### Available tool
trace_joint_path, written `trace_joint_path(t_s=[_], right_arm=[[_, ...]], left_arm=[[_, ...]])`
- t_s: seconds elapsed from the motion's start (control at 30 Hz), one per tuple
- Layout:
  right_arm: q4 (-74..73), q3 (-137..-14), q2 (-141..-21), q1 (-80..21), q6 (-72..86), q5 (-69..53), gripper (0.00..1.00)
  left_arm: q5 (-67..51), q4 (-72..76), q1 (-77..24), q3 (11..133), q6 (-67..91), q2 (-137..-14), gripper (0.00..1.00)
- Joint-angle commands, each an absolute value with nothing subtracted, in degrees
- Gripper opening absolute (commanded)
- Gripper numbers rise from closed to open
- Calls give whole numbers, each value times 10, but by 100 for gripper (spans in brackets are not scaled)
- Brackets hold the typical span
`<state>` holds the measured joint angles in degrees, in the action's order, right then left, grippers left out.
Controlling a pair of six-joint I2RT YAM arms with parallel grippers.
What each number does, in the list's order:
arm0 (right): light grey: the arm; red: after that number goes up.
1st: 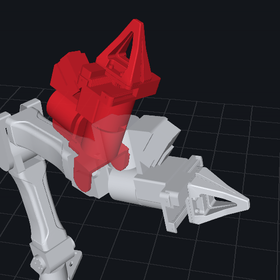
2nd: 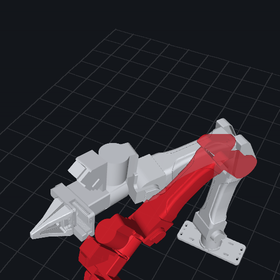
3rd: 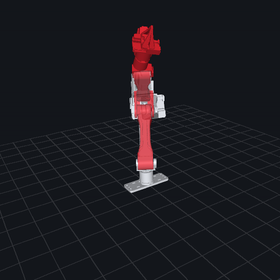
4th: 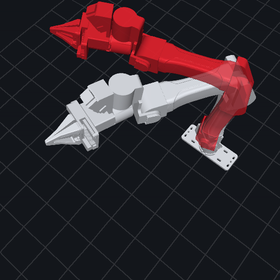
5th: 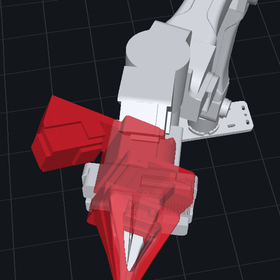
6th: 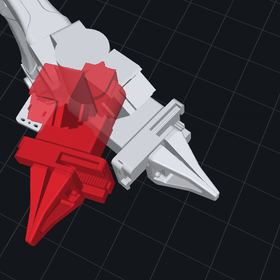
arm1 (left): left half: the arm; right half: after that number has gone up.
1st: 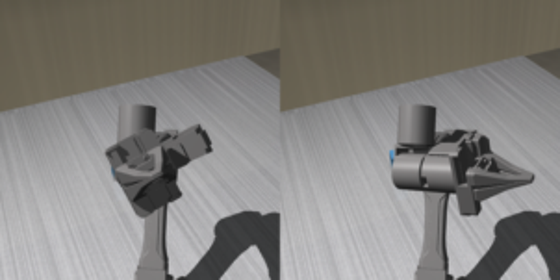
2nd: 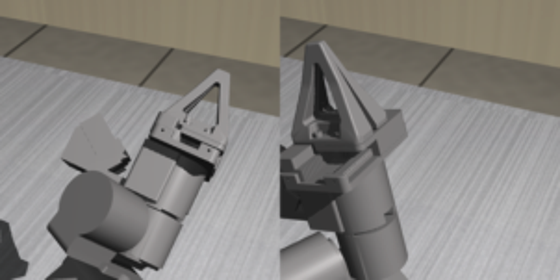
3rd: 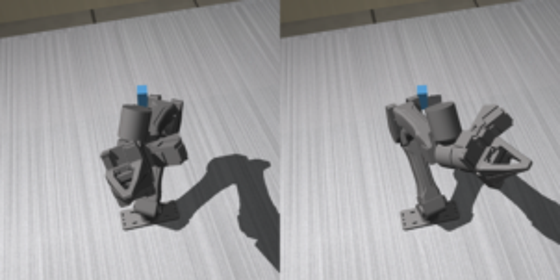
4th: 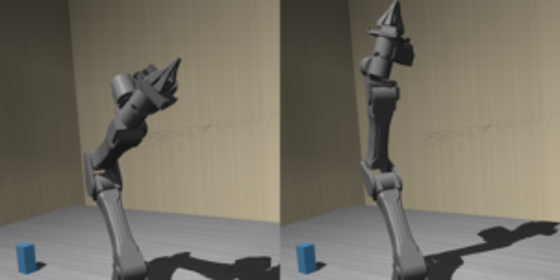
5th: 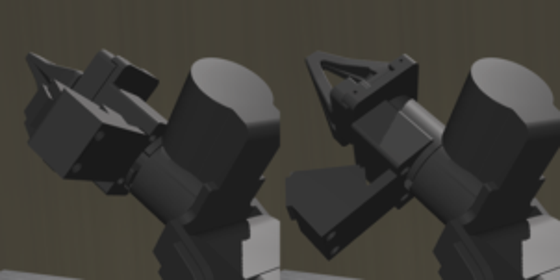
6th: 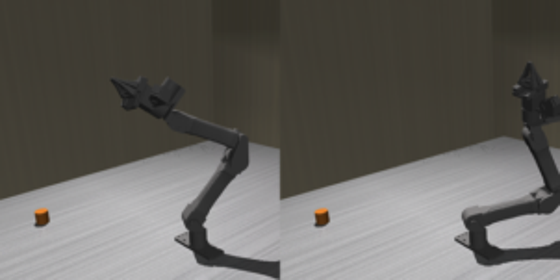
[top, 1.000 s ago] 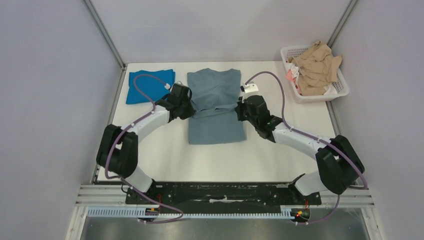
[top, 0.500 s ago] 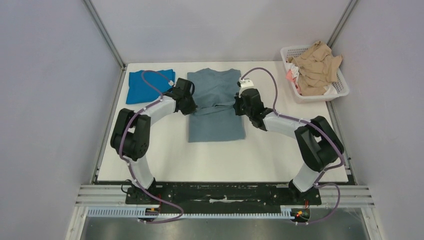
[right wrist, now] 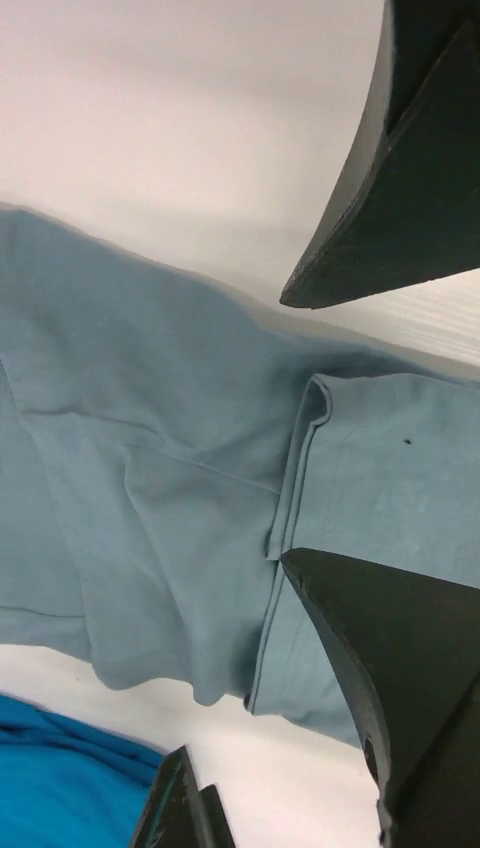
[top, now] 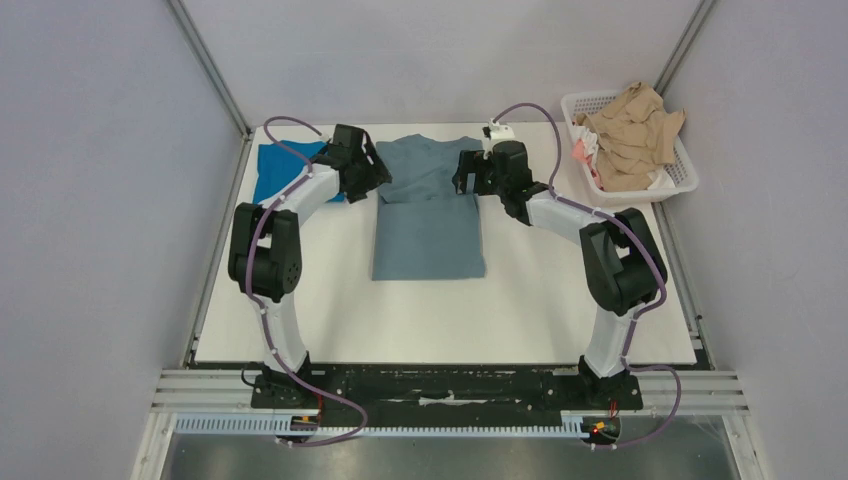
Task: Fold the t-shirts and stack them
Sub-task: Fold the folded rectangular tshirt in 1/3 of the way, then grab one side of the 2/3 rectangular tshirt with both arms
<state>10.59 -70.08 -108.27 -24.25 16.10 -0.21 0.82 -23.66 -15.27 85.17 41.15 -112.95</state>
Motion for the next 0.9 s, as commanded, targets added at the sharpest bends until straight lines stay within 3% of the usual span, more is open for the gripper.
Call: trace_joint_path(t_s=[0.0,0.1,0.3,0.5,0.7,0.87], right_arm=[[97,-687,-1031,-236,161,-55,98],[107,-615,-976,-236,162,-81,98],[158,-428,-858,-236,216,-148,98],[172,-318,-809,-237,244,-186,98],[198,-266,-806,-236,269,-205,98],[203,-250,-820,-236,290,-196,98]], left_arm=[[-14,-251,-134,868,416,-1079,81],[-36,-241,-134,810,409,-1024,81],[-73,-198,-135,577,421,-867,83],[-86,-142,-138,400,444,-738,83],[-90,-126,-138,344,443,-735,84],[-113,-91,-138,342,449,-784,74]])
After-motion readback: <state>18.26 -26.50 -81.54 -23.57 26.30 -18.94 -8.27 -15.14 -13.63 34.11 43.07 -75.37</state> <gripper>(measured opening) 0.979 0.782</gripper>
